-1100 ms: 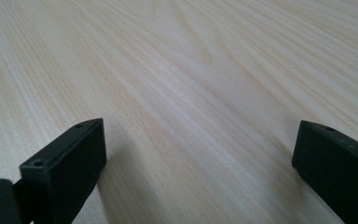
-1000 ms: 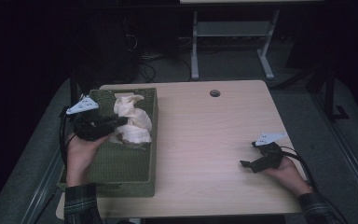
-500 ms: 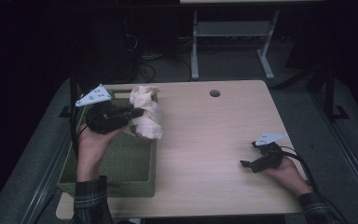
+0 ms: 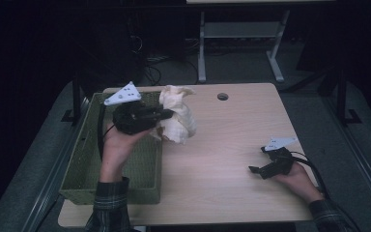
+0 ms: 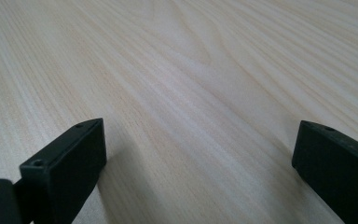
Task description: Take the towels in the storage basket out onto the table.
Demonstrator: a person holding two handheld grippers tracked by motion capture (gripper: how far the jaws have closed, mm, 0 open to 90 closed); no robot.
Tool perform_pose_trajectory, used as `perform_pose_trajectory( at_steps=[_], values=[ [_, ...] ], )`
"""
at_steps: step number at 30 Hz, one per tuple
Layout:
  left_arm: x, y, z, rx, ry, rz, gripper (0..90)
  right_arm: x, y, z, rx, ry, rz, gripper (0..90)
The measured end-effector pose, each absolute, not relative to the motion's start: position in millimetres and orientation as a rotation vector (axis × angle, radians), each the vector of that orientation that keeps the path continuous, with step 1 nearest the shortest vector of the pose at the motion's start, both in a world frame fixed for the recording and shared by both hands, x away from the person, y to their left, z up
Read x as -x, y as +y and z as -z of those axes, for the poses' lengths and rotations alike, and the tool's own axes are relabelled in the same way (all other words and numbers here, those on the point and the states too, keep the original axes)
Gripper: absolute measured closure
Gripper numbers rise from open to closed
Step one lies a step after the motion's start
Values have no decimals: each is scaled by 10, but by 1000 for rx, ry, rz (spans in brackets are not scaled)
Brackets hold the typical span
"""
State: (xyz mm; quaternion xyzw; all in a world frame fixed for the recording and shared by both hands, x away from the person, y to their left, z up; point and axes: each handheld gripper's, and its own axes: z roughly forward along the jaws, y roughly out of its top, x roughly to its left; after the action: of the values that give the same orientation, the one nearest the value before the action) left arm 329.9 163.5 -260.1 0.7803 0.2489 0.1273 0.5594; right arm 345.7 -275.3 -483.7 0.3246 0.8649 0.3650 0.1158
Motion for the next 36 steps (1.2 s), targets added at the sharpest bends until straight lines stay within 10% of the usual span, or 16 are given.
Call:
perform_pose_trajectory(
  at_steps=[36],
  values=[
    [-3363,421,3436,-2063,413,-81,775,-3482,-2756,4839,-951,2531,-1068,26]
  ],
)
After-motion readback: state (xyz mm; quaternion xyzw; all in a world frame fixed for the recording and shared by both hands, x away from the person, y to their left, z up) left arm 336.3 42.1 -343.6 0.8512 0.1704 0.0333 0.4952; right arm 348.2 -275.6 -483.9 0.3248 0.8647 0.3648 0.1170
